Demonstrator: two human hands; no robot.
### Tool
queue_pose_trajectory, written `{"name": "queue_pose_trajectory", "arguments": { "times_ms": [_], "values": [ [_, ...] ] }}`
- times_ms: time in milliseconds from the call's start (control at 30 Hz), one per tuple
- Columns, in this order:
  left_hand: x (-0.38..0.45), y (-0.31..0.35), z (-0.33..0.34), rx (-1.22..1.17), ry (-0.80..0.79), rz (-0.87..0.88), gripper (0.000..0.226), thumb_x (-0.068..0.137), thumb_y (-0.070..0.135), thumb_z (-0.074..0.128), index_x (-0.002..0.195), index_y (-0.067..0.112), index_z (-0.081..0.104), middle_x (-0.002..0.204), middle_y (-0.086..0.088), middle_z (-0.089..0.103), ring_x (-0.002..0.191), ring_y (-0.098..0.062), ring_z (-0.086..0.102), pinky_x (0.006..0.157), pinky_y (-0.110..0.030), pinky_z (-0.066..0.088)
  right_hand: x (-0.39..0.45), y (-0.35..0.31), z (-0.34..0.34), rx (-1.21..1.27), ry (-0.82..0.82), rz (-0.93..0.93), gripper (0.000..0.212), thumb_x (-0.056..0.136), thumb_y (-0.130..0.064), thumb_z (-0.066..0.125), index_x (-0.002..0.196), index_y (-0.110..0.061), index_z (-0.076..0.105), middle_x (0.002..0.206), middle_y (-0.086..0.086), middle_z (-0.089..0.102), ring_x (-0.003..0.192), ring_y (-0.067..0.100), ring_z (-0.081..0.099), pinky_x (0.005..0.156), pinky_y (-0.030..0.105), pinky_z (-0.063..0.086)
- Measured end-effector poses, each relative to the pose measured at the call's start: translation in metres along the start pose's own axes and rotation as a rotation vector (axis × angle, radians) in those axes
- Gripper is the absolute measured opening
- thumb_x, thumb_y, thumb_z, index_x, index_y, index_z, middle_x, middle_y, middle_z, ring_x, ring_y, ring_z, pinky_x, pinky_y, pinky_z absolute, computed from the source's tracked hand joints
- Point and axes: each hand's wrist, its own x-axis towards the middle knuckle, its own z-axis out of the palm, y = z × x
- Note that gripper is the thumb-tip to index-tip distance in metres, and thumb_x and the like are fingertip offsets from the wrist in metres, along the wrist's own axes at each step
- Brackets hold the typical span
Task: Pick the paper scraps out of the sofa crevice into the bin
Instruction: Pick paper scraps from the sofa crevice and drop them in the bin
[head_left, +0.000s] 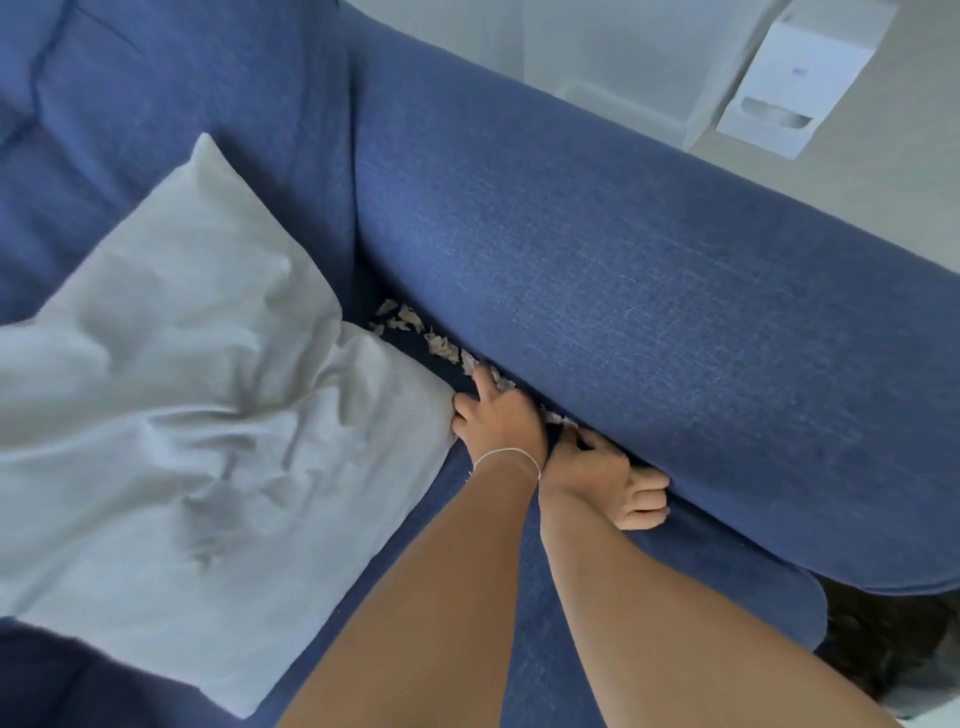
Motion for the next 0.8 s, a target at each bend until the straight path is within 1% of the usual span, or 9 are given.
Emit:
{"name": "queue_pose_trajectory", "arguments": {
  "times_ms": [100, 200, 267, 367, 433, 500, 633, 700, 800],
  "values": [
    [-0.008, -0.004, 0.003, -0.128, -0.019, 0.075, 0.016, 0.082, 0.032, 0.069, 0.086, 0.018, 0.075, 0.151, -0.008, 0.024, 0.127, -0.041, 0.032, 0.110, -0.053, 0.030, 0.001, 0.006, 0.004, 0.004, 0.048, -0.072, 0.016, 0.083, -0.045, 0.072, 0.094, -0.036, 0.080, 0.132, 0.017, 0.046, 0.129, 0.041, 0.036, 0.120, 0.050, 0.010],
    [-0.043, -0.019, 0.010, -0.414, 0.070, 0.123, 0.017, 0.089, 0.025, 0.066, 0.078, 0.021, 0.078, 0.150, -0.013, 0.031, 0.144, -0.013, 0.021, 0.117, -0.038, 0.027, 0.004, 0.031, -0.006, -0.004, 0.107, -0.250, 0.013, 0.082, -0.044, 0.074, 0.088, -0.035, 0.081, 0.127, 0.011, 0.057, 0.125, 0.039, 0.042, 0.115, 0.050, 0.019],
    [-0.077, -0.029, 0.018, -0.560, 0.138, 0.079, 0.012, 0.090, 0.022, 0.068, 0.084, 0.022, 0.078, 0.151, -0.007, 0.027, 0.128, 0.024, 0.021, 0.108, -0.023, 0.037, -0.002, 0.053, -0.020, -0.014, 0.133, -0.439, 0.012, 0.080, -0.042, 0.078, 0.085, -0.031, 0.083, 0.124, 0.005, 0.063, 0.121, 0.035, 0.048, 0.111, 0.050, 0.024],
    [-0.124, -0.036, 0.033, -0.652, 0.168, 0.031, 0.007, 0.089, 0.024, 0.072, 0.088, 0.022, 0.079, 0.147, 0.000, 0.031, 0.104, 0.039, 0.028, 0.087, 0.003, 0.034, -0.002, 0.094, -0.051, -0.020, 0.222, -0.614, 0.009, 0.078, -0.038, 0.083, 0.079, -0.028, 0.082, 0.118, 0.003, 0.065, 0.117, 0.032, 0.053, 0.107, 0.053, 0.029],
    [-0.152, -0.031, 0.038, -0.755, 0.158, -0.031, 0.006, 0.088, 0.024, 0.074, 0.085, 0.026, 0.079, 0.142, 0.005, 0.035, 0.102, 0.036, 0.034, 0.081, 0.007, 0.032, 0.011, 0.130, -0.083, -0.055, 0.309, -0.646, 0.009, 0.077, -0.035, 0.083, 0.079, -0.026, 0.082, 0.113, 0.004, 0.065, 0.112, 0.034, 0.054, 0.101, 0.055, 0.035],
    [-0.178, -0.020, 0.041, -0.832, 0.139, -0.035, 0.010, 0.087, 0.026, 0.076, 0.082, 0.034, 0.078, 0.136, 0.014, 0.037, 0.110, 0.028, 0.037, 0.082, 0.006, 0.032, 0.033, 0.163, -0.119, -0.074, 0.353, -0.561, 0.012, 0.078, -0.031, 0.083, 0.083, -0.020, 0.083, 0.109, 0.008, 0.066, 0.105, 0.037, 0.055, 0.091, 0.057, 0.043],
    [-0.230, 0.016, 0.056, -0.801, 0.080, 0.200, 0.016, 0.085, 0.022, 0.077, 0.082, 0.037, 0.077, 0.129, 0.015, 0.044, 0.127, 0.003, 0.042, 0.086, -0.003, 0.039, 0.076, 0.196, -0.189, -0.117, 0.418, -0.268, 0.019, 0.086, -0.032, 0.075, 0.090, -0.014, 0.081, 0.107, 0.013, 0.065, 0.103, 0.041, 0.056, 0.088, 0.055, 0.049],
    [-0.248, 0.039, 0.070, -0.779, 0.086, 0.241, 0.015, 0.085, 0.019, 0.077, 0.086, 0.034, 0.078, 0.123, 0.017, 0.047, 0.117, -0.012, 0.053, 0.086, -0.010, 0.043, 0.099, 0.205, -0.213, -0.195, 0.443, -0.310, 0.019, 0.086, -0.035, 0.076, 0.088, -0.017, 0.082, 0.104, 0.012, 0.065, 0.103, 0.043, 0.057, 0.088, 0.056, 0.048],
    [-0.264, 0.075, 0.086, -0.764, 0.053, 0.242, 0.010, 0.087, 0.026, 0.074, 0.090, 0.036, 0.076, 0.117, 0.026, 0.044, 0.100, -0.012, 0.059, 0.081, -0.014, 0.048, 0.134, 0.210, -0.231, -0.281, 0.385, -0.373, 0.019, 0.087, -0.042, 0.072, 0.084, -0.025, 0.080, 0.107, 0.005, 0.063, 0.109, 0.039, 0.050, 0.096, 0.053, 0.041]
  ]
}}
